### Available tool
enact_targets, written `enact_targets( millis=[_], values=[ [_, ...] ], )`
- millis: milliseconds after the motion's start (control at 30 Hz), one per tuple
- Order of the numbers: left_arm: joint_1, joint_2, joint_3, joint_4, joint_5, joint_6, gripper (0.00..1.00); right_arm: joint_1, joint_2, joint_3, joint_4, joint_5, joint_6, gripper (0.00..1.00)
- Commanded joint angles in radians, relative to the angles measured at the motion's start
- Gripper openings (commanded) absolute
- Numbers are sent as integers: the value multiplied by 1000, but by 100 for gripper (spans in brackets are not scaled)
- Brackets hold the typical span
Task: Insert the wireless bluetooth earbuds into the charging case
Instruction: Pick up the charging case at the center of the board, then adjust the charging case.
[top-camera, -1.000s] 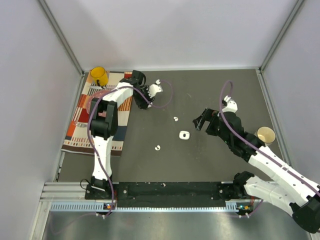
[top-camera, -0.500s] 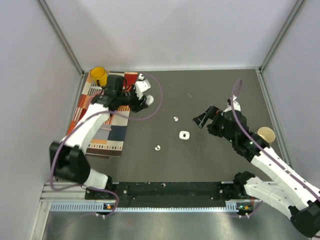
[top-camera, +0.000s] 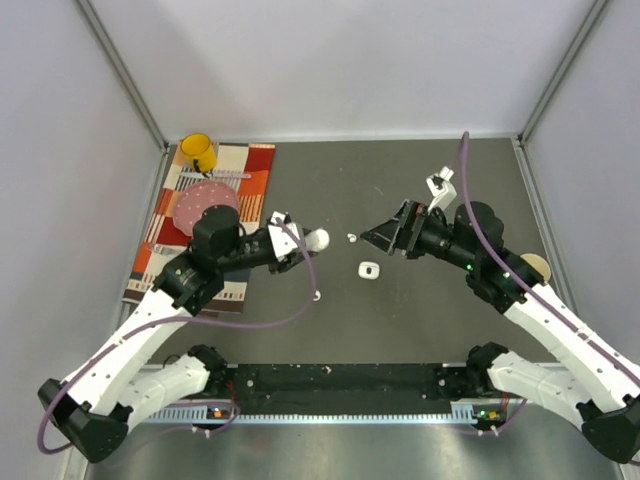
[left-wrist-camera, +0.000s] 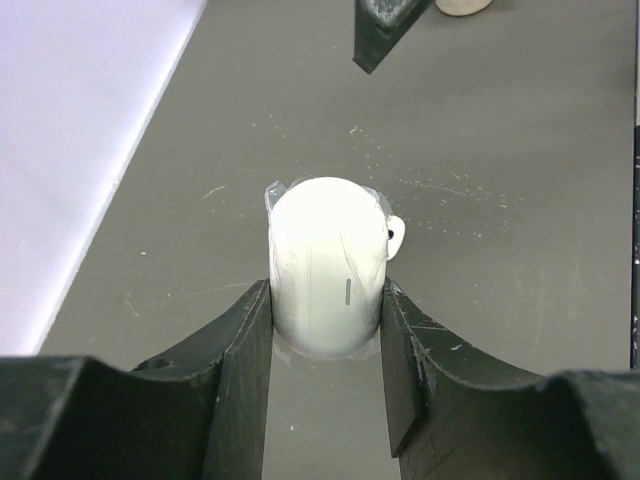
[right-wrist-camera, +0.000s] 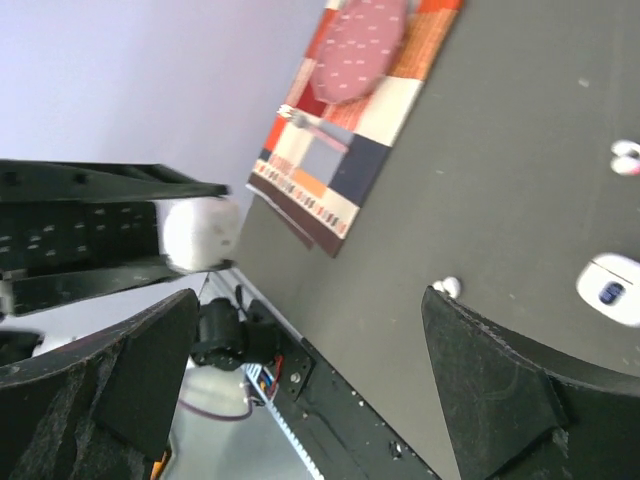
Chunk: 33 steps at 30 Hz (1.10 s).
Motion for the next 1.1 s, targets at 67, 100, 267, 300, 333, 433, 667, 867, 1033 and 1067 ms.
enact_targets(
  millis=[67,100,267,300,333,433,667,867,1033,1067],
  values=[
    [-162,-47,-1,-4,-293,13,0,145,42,167,-15,15,-157,93],
    [-179,-44,4,-15,-315,25,0,164,47,170,-17,25,-162,93],
    [-271,-29,15,-44,-451,41,0,212,77,183,-18,56,-162,91],
    [-282,-27,15,-44,-462,41,0,219,83,183,-17,61,-160,90],
    [-295,-27,16,-46,-473,41,0,221,91,184,-23,62,-157,88],
    [-363,-16,26,-46,-536,35,0,228,120,189,-27,59,-148,83],
    [-448,17,42,-41,-602,22,0,238,169,192,-24,53,-137,72],
    [-483,30,35,-1,-685,4,0,238,189,189,-27,24,-139,62],
    [-492,46,36,2,-709,6,0,238,202,184,-34,1,-142,55],
    [-494,48,36,2,-706,6,0,238,205,183,-31,-5,-143,54]
  ],
)
